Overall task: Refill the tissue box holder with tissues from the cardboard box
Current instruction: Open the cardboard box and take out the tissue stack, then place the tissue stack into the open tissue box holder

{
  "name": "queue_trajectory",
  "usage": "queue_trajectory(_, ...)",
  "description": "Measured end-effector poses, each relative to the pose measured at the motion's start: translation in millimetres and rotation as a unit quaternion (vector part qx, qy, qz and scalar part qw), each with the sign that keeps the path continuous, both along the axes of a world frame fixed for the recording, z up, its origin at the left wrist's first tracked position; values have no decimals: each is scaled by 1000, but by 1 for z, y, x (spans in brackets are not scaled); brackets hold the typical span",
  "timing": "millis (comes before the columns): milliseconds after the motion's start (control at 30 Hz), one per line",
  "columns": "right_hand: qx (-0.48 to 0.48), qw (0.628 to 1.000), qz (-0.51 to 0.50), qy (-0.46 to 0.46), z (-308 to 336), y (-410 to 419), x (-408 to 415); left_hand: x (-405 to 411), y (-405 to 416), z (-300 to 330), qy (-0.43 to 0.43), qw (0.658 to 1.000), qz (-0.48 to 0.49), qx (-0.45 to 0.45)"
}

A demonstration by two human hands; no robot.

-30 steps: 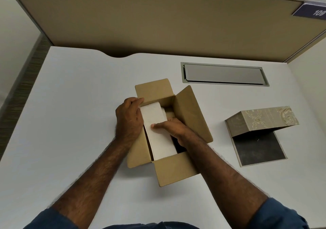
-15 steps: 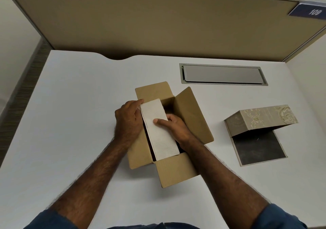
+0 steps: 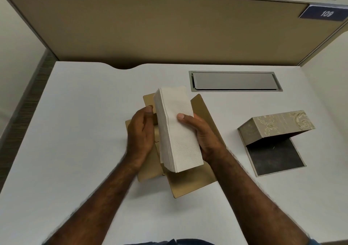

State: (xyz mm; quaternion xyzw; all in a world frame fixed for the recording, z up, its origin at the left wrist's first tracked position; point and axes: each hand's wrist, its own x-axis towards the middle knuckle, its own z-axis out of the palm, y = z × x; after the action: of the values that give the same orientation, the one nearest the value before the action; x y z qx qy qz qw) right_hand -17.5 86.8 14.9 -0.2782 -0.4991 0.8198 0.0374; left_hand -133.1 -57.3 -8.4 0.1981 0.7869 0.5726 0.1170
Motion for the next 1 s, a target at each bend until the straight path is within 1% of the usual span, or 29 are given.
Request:
queue_trajectory(33, -3, 1000, -7, 5, 5, -1, 3, 10, 3, 11, -75, 997, -3, 27)
queue_trajectory(100, -2, 1000, -19, 10, 11, -3, 8, 29, 6, 26, -208, 976, -22, 53)
queue_trajectory(167, -3, 999, -36, 12, 15, -3, 15, 47, 7, 35, -291, 953, -61, 56)
queue_trajectory(200, -4, 999, -44, 13, 17, -3, 19, 56, 7, 39, -317, 942, -85, 64)
queue_trajectory(267, -1, 998, -54, 15, 18, -1, 27, 71, 6, 40, -330, 934, -128, 57)
queue_trajectory(433, 9, 995, -98, 4, 18, 6, 55, 98, 5, 34, -298, 936, -187, -20)
queue_trajectory(533, 1, 992, -129, 2, 20, 12, 73, 111, 8, 33, -299, 928, -220, -31)
queue_trajectory(667, -11, 987, -157, 12, 23, 25, 98, 127, 18, 34, -333, 908, -254, -15)
queue_trajectory(800, -11, 982, -186, 19, 27, 48, 128, 141, 30, 33, -313, 898, -303, -58)
queue_trajectory(900, -1, 978, -208, 10, 29, 71, 154, 154, 38, 33, -345, 879, -324, -59)
queue_trajectory(1000, 2, 974, -228, -2, 27, 96, 181, 170, 50, 33, -390, 865, -312, -45)
